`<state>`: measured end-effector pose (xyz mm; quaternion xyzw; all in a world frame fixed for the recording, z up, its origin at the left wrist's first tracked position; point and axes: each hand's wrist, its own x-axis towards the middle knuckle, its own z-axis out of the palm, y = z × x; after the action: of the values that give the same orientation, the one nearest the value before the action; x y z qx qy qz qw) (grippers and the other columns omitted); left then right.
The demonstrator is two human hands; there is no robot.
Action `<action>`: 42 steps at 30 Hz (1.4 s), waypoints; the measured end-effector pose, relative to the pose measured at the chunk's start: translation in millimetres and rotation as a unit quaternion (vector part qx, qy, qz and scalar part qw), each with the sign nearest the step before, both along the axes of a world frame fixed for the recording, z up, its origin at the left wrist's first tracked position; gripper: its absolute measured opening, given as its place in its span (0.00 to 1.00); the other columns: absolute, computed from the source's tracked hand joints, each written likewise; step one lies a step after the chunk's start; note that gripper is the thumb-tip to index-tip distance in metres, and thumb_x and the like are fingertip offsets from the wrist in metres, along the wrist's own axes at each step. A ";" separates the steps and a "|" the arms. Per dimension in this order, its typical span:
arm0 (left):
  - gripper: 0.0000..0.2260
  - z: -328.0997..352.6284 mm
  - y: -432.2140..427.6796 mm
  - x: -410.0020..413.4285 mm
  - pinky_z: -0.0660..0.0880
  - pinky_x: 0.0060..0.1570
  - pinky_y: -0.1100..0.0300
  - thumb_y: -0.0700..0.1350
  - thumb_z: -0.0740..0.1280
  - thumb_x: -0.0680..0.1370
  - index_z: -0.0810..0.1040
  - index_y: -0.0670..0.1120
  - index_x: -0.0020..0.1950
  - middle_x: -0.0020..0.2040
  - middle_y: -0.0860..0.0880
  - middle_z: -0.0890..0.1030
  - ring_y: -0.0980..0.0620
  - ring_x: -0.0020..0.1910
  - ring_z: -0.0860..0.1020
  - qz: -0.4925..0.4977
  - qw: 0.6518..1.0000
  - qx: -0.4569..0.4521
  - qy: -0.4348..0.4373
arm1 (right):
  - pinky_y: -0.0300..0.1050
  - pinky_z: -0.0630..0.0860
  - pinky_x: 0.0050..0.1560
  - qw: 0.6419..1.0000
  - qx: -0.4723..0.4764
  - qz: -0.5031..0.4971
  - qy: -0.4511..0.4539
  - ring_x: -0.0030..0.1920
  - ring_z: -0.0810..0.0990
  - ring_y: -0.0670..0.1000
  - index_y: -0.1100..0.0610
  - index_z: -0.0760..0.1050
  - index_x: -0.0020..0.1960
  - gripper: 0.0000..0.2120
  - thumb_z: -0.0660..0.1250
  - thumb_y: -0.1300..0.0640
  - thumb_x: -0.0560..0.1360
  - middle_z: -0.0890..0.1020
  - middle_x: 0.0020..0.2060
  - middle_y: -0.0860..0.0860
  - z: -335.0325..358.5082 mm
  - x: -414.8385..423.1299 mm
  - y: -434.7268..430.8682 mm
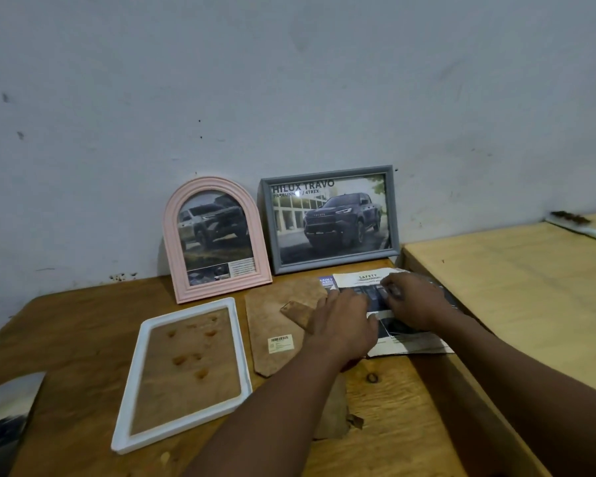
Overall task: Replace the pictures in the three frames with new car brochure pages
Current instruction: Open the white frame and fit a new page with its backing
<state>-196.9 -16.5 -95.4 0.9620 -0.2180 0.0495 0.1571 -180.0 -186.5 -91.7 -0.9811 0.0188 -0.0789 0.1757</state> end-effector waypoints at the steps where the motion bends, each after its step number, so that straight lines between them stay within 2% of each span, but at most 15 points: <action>1: 0.15 3.9 5.1 -2.8 0.71 0.62 0.45 0.54 0.62 0.81 0.79 0.49 0.64 0.62 0.47 0.79 0.43 0.63 0.73 0.002 1.000 -0.015 0.003 | 0.52 0.76 0.57 1.000 0.009 -0.002 0.003 0.57 0.79 0.53 0.48 0.76 0.64 0.16 0.66 0.52 0.77 0.81 0.60 0.51 6.2 -1.6 4.7; 4: 0.17 17.8 31.0 -12.4 0.72 0.61 0.46 0.52 0.64 0.80 0.78 0.50 0.67 0.64 0.47 0.78 0.44 0.64 0.73 0.018 0.999 -0.039 -0.001 | 0.49 0.76 0.55 0.999 0.049 0.015 -0.005 0.58 0.79 0.53 0.50 0.74 0.67 0.17 0.68 0.55 0.78 0.79 0.62 0.52 22.5 -3.4 27.9; 8: 0.20 38.6 94.7 -25.7 0.72 0.65 0.47 0.52 0.66 0.80 0.74 0.51 0.73 0.69 0.48 0.77 0.45 0.67 0.72 0.055 0.997 -0.055 -0.006 | 0.50 0.76 0.59 0.994 0.078 0.074 -0.016 0.60 0.78 0.53 0.51 0.75 0.65 0.17 0.68 0.55 0.77 0.80 0.62 0.51 44.1 -2.9 87.8; 11: 0.22 47.3 157.6 -39.0 0.75 0.63 0.47 0.54 0.67 0.80 0.74 0.53 0.74 0.69 0.49 0.77 0.45 0.66 0.74 0.132 0.990 -0.042 -0.017 | 0.47 0.76 0.56 0.988 0.093 0.125 -0.012 0.57 0.78 0.51 0.50 0.76 0.64 0.16 0.68 0.56 0.76 0.81 0.59 0.51 52.5 -6.8 153.7; 14: 0.22 45.9 230.1 -60.0 0.76 0.62 0.50 0.51 0.69 0.80 0.73 0.54 0.74 0.70 0.49 0.77 0.46 0.66 0.75 0.210 0.976 -0.060 -0.007 | 0.47 0.76 0.57 0.977 0.118 0.179 0.002 0.56 0.79 0.52 0.52 0.76 0.64 0.15 0.67 0.57 0.77 0.81 0.58 0.51 53.2 -16.6 228.2; 17: 0.22 40.0 308.0 -91.2 0.77 0.61 0.50 0.52 0.68 0.80 0.72 0.54 0.74 0.68 0.50 0.78 0.48 0.63 0.77 0.279 0.958 -0.071 0.003 | 0.45 0.76 0.54 0.961 0.125 0.246 0.027 0.54 0.79 0.51 0.52 0.75 0.65 0.16 0.68 0.55 0.77 0.81 0.60 0.52 46.3 -27.7 303.2; 20: 0.22 28.3 386.2 -124.5 0.74 0.66 0.44 0.54 0.65 0.81 0.71 0.52 0.75 0.68 0.48 0.77 0.45 0.64 0.76 0.359 0.932 -0.053 0.012 | 0.50 0.78 0.57 0.940 0.133 0.306 0.072 0.56 0.79 0.51 0.51 0.73 0.67 0.18 0.68 0.53 0.78 0.79 0.61 0.51 36.6 -44.6 374.6; 22: 0.24 17.2 432.6 -145.3 0.73 0.66 0.45 0.56 0.65 0.81 0.70 0.51 0.76 0.71 0.46 0.75 0.43 0.67 0.74 0.405 0.913 -0.039 0.016 | 0.51 0.78 0.58 0.927 0.128 0.338 0.104 0.56 0.79 0.51 0.50 0.71 0.69 0.20 0.67 0.52 0.78 0.78 0.61 0.51 28.8 -58.0 416.5; 25: 0.23 0.0 479.2 -172.4 0.74 0.63 0.47 0.57 0.65 0.80 0.71 0.50 0.74 0.69 0.44 0.75 0.42 0.65 0.75 0.471 0.882 -0.022 0.024 | 0.50 0.77 0.58 0.921 0.119 0.352 0.119 0.56 0.77 0.52 0.49 0.69 0.69 0.20 0.66 0.51 0.78 0.78 0.61 0.52 10.6 -76.0 465.2; 28: 0.24 -10.6 498.4 -184.5 0.72 0.65 0.45 0.59 0.63 0.81 0.69 0.49 0.74 0.70 0.44 0.74 0.42 0.67 0.72 0.484 0.874 -0.005 0.038 | 0.54 0.77 0.59 0.938 0.119 0.316 0.082 0.59 0.76 0.55 0.48 0.69 0.68 0.22 0.68 0.49 0.76 0.78 0.61 0.52 -3.2 -86.8 495.6; 33: 0.24 -18.1 491.8 -173.8 0.72 0.66 0.48 0.54 0.64 0.81 0.68 0.50 0.77 0.73 0.45 0.73 0.42 0.69 0.70 0.452 0.892 -0.024 -0.005 | 0.57 0.76 0.61 0.945 0.163 0.271 0.082 0.61 0.75 0.57 0.51 0.68 0.69 0.23 0.69 0.53 0.76 0.77 0.62 0.53 -4.5 -90.1 512.1; 38: 0.24 -23.9 476.4 -162.5 0.72 0.66 0.48 0.53 0.68 0.80 0.70 0.52 0.75 0.70 0.47 0.75 0.45 0.68 0.72 0.443 0.894 -0.048 -0.050 | 0.62 0.73 0.63 0.933 0.231 0.259 0.097 0.57 0.77 0.55 0.49 0.68 0.65 0.22 0.71 0.53 0.75 0.77 0.52 0.48 -5.6 -85.2 508.3; 40: 0.23 -23.8 472.5 -160.9 0.73 0.65 0.50 0.52 0.70 0.79 0.73 0.51 0.74 0.68 0.48 0.77 0.46 0.66 0.73 0.433 0.896 -0.071 -0.067 | 0.60 0.77 0.59 0.925 0.264 0.259 0.082 0.56 0.78 0.54 0.48 0.67 0.66 0.23 0.72 0.55 0.75 0.78 0.55 0.49 -4.3 -84.3 505.7; 42: 0.21 -21.5 468.6 -158.0 0.75 0.63 0.50 0.50 0.71 0.78 0.76 0.50 0.71 0.65 0.49 0.78 0.47 0.64 0.74 0.425 0.896 -0.097 -0.084 | 0.51 0.81 0.51 0.914 0.307 0.257 0.069 0.56 0.78 0.52 0.50 0.67 0.68 0.24 0.70 0.61 0.76 0.77 0.61 0.52 -0.1 -82.3 500.2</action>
<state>-355.0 452.1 -116.9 0.9352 0.2055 0.2133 0.1942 -262.3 313.7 -91.7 -0.8528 -0.1991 0.0467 0.4805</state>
